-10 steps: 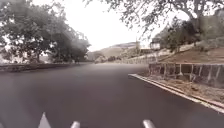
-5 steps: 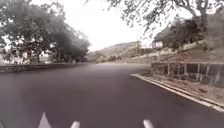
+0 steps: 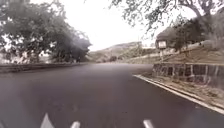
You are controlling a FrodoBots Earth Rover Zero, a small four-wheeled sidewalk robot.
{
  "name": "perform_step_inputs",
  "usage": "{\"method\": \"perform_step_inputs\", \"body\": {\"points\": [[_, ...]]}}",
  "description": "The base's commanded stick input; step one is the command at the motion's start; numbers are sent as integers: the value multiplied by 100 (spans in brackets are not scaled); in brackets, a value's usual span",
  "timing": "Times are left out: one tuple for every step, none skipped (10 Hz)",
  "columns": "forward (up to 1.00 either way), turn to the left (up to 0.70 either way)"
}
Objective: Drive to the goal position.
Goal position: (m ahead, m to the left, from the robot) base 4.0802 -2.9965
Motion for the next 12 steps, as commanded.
{"method": "perform_step_inputs", "body": {"points": [[50,0],[50,0],[50,0],[50,0],[50,0],[50,0],[50,0],[50,0],[50,0],[50,0],[50,0],[50,0]]}}
